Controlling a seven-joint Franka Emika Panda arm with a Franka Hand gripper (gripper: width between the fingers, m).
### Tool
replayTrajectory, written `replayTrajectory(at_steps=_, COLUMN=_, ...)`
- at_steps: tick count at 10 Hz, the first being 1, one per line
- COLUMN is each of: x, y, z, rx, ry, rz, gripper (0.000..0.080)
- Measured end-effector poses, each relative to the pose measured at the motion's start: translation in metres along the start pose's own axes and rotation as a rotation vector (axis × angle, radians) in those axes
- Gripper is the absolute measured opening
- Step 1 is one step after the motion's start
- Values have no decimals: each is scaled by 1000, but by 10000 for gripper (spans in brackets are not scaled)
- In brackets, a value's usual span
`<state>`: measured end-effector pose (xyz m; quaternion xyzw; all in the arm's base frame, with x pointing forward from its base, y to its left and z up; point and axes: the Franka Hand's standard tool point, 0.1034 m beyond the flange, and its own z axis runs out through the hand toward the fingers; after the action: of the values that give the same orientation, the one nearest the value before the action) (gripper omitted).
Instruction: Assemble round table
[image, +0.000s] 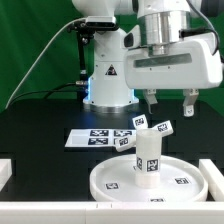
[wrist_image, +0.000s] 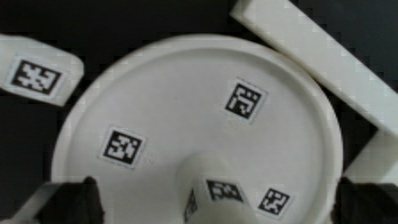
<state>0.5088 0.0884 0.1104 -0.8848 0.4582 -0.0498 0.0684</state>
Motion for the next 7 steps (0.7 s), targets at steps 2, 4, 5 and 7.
replayTrajectory(at_steps=2, x=-1, y=0, z=1, rx=0, ry=-3, rz=-5, gripper=649)
replayTrajectory(at_steps=4, x=10, y=16, z=5, rx=27, ry=-30, rz=-37, gripper=649)
replayTrajectory(at_steps=5, x=12, y=27, z=8, rx=33, ry=-47, rz=-53, gripper=649)
replayTrajectory(at_steps=7, x=11, y=50, z=9, rx=48, ry=-252, rz=-91, gripper=649)
